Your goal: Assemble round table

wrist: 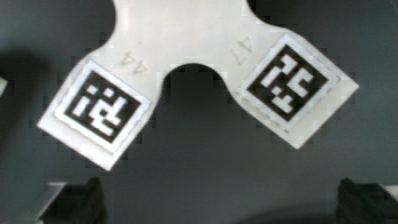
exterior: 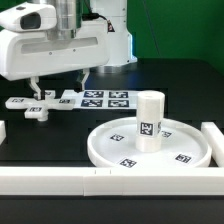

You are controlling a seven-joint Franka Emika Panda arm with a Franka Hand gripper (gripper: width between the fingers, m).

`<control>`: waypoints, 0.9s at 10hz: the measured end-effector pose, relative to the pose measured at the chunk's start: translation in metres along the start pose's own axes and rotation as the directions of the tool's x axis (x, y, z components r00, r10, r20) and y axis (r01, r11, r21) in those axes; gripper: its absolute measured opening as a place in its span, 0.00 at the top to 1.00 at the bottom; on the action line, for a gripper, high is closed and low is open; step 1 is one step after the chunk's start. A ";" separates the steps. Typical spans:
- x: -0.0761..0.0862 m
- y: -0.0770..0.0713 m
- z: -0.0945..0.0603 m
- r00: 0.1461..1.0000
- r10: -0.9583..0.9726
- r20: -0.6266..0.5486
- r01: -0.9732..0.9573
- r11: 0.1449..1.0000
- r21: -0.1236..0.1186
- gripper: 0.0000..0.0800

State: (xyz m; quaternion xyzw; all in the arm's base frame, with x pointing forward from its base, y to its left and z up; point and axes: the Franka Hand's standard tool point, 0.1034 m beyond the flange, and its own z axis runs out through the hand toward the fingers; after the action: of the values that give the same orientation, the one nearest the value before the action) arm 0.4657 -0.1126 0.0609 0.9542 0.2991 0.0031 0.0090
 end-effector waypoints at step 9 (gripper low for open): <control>-0.038 0.024 0.005 0.998 -0.063 0.013 0.063 0.998 0.009 0.19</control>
Offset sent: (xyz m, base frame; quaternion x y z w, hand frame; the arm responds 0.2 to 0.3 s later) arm -0.0150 -0.0306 -0.0033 -0.0084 0.0019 -0.0703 0.9975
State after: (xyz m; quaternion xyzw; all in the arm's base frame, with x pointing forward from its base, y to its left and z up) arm 0.4487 -0.1543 0.0562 0.9444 0.3288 -0.0047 0.0071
